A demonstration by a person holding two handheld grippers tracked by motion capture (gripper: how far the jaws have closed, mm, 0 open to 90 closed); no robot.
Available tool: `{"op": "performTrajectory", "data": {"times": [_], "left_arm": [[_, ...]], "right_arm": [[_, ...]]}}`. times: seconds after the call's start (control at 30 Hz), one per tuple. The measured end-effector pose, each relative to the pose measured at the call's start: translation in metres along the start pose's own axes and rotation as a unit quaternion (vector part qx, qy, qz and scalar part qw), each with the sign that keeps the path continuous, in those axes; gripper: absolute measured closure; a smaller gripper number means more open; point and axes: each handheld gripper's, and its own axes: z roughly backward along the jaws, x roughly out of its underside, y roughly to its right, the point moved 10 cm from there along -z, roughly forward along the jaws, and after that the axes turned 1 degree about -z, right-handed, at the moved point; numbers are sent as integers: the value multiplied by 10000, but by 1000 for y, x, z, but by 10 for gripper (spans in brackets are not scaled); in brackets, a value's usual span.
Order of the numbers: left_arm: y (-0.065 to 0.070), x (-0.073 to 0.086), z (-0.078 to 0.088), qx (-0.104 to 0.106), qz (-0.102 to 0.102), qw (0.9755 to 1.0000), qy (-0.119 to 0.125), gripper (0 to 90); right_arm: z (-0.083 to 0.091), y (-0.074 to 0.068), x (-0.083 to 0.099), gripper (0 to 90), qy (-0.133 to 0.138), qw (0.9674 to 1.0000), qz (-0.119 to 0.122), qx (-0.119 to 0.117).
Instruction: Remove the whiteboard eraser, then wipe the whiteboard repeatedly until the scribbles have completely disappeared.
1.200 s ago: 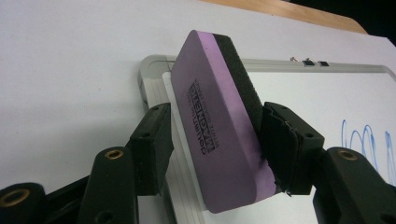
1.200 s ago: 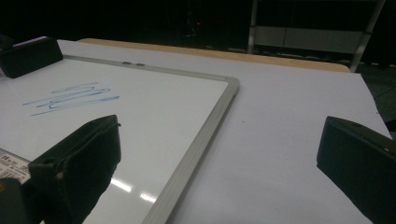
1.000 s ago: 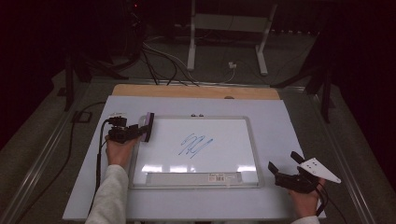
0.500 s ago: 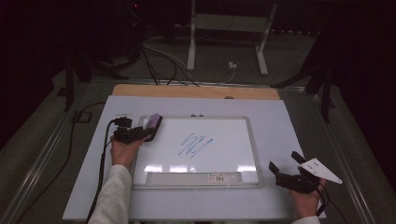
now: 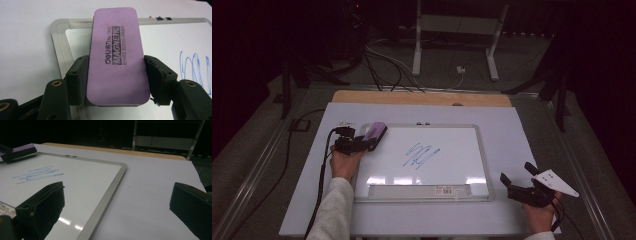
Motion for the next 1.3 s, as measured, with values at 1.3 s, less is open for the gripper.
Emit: {"op": "performTrajectory", "data": {"times": [1.3], "left_arm": [[90, 23, 12, 455, -1291, 9906, -1, 414]], "right_arm": [[3, 1, 0, 2, 13, 10000, -20, 33]]}}
